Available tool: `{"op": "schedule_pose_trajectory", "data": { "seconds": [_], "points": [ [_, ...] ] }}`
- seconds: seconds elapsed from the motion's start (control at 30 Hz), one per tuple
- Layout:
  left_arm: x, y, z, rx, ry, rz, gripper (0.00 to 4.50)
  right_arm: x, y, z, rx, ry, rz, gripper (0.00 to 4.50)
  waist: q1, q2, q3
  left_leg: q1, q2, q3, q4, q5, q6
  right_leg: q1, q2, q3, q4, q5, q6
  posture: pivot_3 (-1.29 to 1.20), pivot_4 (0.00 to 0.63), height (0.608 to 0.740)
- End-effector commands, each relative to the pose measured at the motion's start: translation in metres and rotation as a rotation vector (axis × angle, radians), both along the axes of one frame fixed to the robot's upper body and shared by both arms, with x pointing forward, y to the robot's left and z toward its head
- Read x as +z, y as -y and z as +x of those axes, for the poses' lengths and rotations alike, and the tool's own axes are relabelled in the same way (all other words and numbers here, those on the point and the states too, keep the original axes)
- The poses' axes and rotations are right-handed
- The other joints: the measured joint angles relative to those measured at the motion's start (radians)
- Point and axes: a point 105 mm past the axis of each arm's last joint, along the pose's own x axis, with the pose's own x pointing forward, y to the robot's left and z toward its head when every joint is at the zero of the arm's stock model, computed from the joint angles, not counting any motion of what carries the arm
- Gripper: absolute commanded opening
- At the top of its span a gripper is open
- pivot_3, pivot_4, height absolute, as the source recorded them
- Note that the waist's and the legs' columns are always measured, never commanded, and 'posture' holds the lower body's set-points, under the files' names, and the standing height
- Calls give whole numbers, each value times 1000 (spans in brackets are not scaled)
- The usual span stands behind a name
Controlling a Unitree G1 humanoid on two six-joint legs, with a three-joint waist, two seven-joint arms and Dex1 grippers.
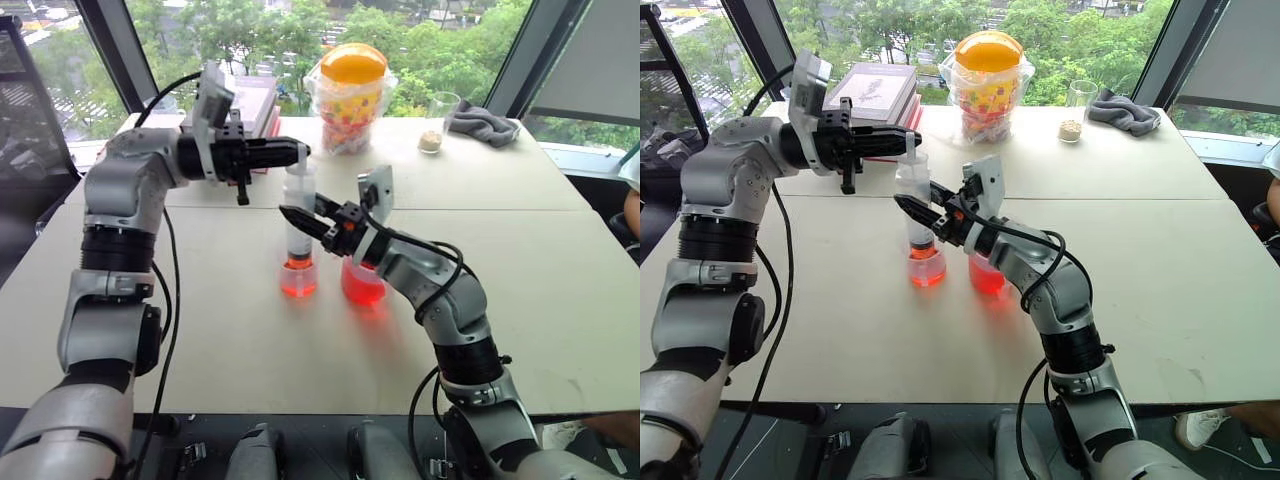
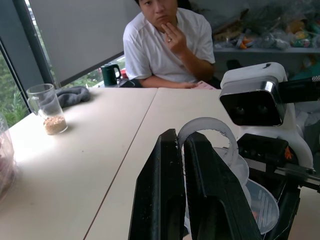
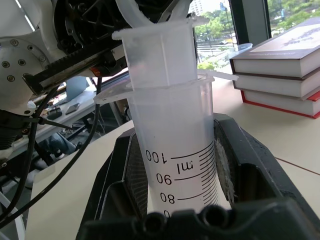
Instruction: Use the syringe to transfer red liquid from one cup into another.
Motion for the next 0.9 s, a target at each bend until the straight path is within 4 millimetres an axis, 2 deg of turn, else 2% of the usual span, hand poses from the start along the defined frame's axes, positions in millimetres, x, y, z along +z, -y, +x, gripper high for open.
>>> {"op": "schedule_pose_trajectory", "data": {
  "seconds": [0.03, 0.37, 0.53, 0.63, 0.7, 0.83, 0.9],
  "points": [
    [-21, 14, -8, -70, -40, 66, 34, 52, 5, -6, -14, 171, 99, 1555, 0, 0, 0, 0, 0, 0, 0, 0, 0, 0, 0, 0, 0, 0, 0, 0, 150, 740],
    [-38, 14, -7, -39, -62, 82, 34, 67, 17, 0, -42, 208, 100, 1555, 0, 0, 0, 0, 0, 0, 0, 0, 0, 0, 0, 0, 0, 0, 0, 0, 150, 740],
    [-33, 11, -6, -21, -78, 70, 34, 66, 17, 0, -39, 201, 96, 1555, 0, 0, 0, 0, 0, 0, 0, 0, 0, 0, 0, 0, 0, 0, 0, 0, 150, 740],
    [-19, 4, -4, 1, -78, 26, 909, 56, 13, -1, -27, 173, 92, 1555, 0, 0, 0, 0, 0, 0, 0, 0, 0, 0, 0, 0, 0, 0, 0, 0, 150, 740],
    [-10, -2, -3, 12, -81, -6, 1851, 49, 10, -1, -20, 152, 90, 1555, -1, 0, 0, 0, 0, 0, 0, 0, 0, 0, 0, 0, 0, 0, 0, 0, 150, 740],
    [-8, -12, 3, 58, -75, -21, 3809, 36, 7, 0, -12, 117, 82, 1555, -2, 0, 0, 0, 0, 0, 0, 0, 0, 0, 0, 0, 0, 0, 0, 0, 150, 740],
    [-5, -18, 5, 83, -69, -35, 4434, 33, 7, 1, -9, 108, 77, 1555, -2, 0, 0, 0, 0, 0, 0, 0, 0, 0, 0, 0, 0, 0, 0, 0, 150, 740]
  ]
}}
